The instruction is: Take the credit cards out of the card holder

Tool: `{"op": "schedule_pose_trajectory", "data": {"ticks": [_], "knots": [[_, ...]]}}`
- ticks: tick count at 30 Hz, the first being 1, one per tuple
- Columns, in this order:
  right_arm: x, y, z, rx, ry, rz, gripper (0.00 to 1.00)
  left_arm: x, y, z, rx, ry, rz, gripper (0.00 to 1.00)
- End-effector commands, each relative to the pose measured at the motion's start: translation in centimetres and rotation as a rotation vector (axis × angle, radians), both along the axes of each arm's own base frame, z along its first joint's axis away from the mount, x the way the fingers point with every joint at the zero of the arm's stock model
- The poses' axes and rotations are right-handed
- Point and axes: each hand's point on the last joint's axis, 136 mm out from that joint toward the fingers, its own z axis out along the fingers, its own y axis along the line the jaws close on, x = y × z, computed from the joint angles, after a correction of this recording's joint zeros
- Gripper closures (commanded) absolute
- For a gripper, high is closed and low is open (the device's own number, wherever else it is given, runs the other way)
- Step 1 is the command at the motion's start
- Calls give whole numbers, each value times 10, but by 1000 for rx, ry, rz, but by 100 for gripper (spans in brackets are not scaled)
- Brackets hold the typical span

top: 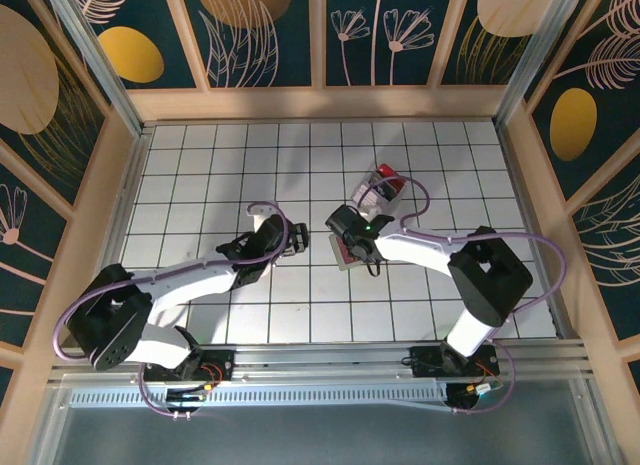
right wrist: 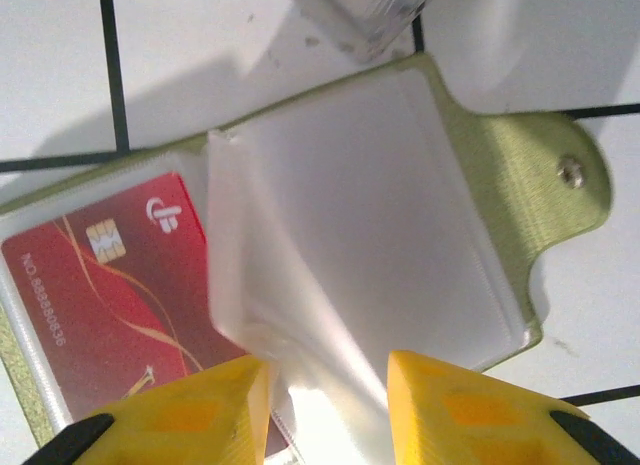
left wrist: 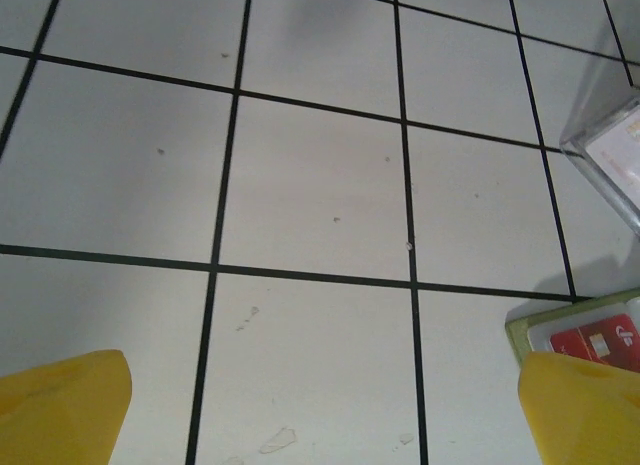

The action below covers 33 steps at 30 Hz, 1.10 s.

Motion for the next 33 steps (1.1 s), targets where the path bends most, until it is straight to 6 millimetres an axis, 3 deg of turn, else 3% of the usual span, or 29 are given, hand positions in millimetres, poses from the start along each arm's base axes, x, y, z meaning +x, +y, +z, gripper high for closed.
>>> {"op": "schedule_pose_trajectory", "data": {"ticks": [1,8,14,21,28,33], "knots": [[6,-19,9,-36,-43,-29,63,7,-10,9,16,-35,-17,1],[15,-37,3,-27,-36,-58,65,10,-24,7,61,-41,-86,1],[23,-44,-14,18,10,-53,75,8,-45,1,99,-37,-151,1],[16,-24,-34,100,91,23,79,8,-44,-5,65,-20,-106,1],[-3,2,-55,176,186,99,80,5,-26,-18,106,29,-11,1],[-12,28,-59,210,219,156,81,2,-19,-22,112,39,14,1]]}}
